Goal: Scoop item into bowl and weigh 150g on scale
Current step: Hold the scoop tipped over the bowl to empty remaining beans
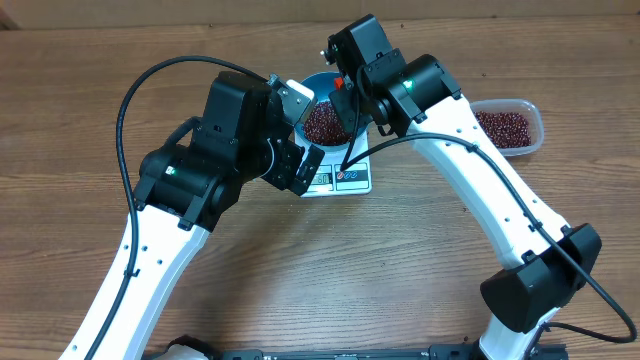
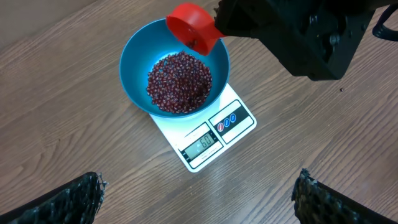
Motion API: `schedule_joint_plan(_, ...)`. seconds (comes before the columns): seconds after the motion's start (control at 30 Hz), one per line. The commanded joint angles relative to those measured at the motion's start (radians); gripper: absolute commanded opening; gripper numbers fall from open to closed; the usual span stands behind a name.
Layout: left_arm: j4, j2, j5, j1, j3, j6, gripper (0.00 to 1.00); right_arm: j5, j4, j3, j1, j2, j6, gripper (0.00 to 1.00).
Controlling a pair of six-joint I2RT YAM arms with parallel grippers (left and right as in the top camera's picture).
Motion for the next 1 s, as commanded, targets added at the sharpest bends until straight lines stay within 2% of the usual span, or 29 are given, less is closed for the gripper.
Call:
schedule_joint_plan(0.0,0.000,0.007,0.008,0.005,0.007,-0.010,1.00,0.038,0.007,0.032,0.022,-0.040,0.006,0.04)
schedule_joint_plan(0.7,0.000,0.007,0.008,0.005,0.007,-0.010,1.00,0.009,0.025,0.032,0.012,-0.040,0.000,0.04)
schedule_joint_plan(0.97,0.000,0.007,0.008,0.005,0.007,-0.010,1.00,-0.121,0.017,0.032,-0.087,-0.074,0.000,0.04)
